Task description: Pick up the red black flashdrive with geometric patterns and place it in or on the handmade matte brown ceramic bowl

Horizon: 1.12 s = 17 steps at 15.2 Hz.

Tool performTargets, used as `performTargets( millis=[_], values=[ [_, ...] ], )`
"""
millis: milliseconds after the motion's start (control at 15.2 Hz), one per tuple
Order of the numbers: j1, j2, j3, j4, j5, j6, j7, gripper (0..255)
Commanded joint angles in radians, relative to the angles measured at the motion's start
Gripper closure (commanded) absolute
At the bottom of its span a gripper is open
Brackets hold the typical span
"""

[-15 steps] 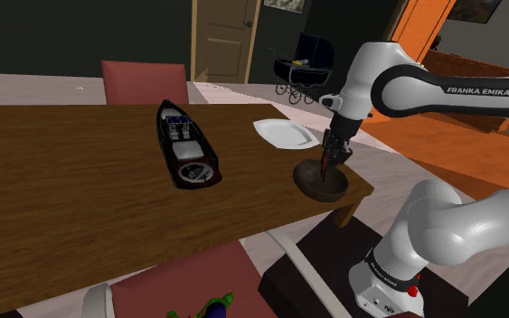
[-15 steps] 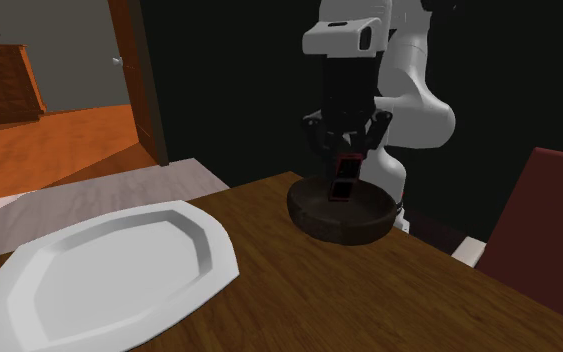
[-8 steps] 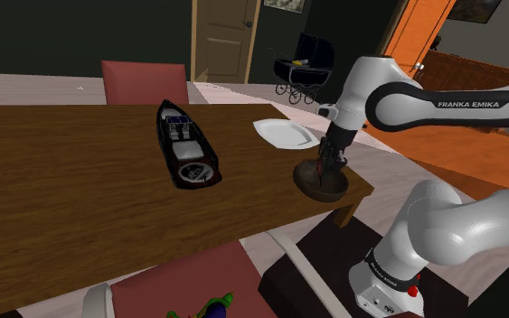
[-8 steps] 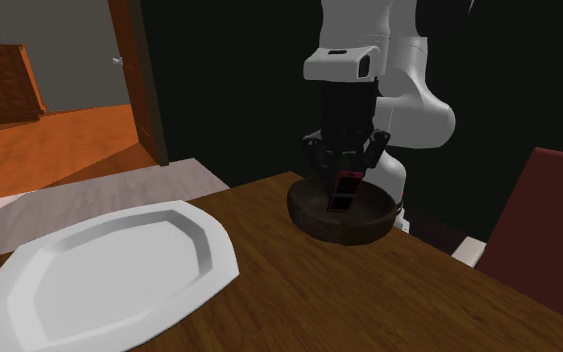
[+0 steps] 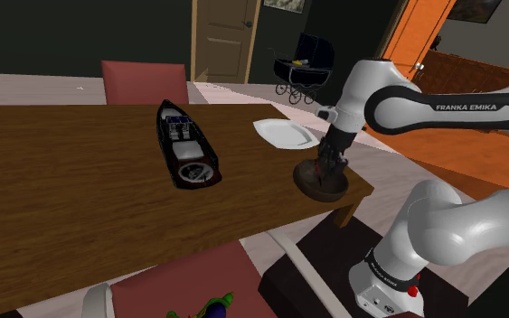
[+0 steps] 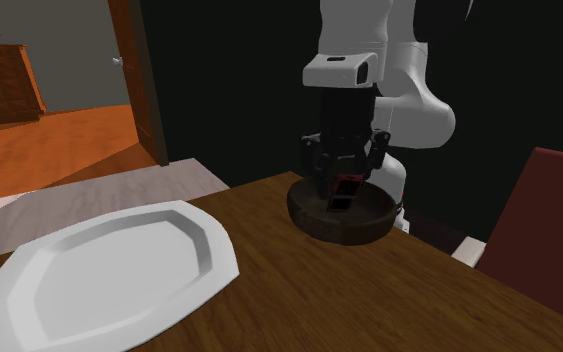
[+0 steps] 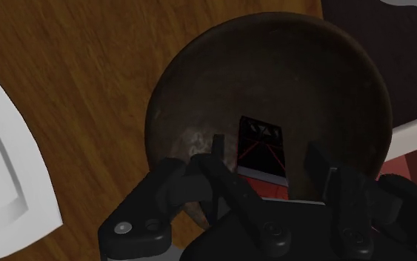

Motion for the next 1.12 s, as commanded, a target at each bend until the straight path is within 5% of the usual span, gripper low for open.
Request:
performTargets(
  millis=[0,264,528,1056],
  values=[
    [-0.002,0.000,-0.001,-0.003,-0.002,-0.002,-0.001,0],
    [-0.001,0.001,0.001,-0.002,-0.001,-0.002,0.001,0],
    [0.004,-0.015,0.014,0.117,0.013,-0.137,-0.001,0],
    [0.004,-0.015,0.014,0.117,0.013,-0.137,-0.001,0]
  ],
)
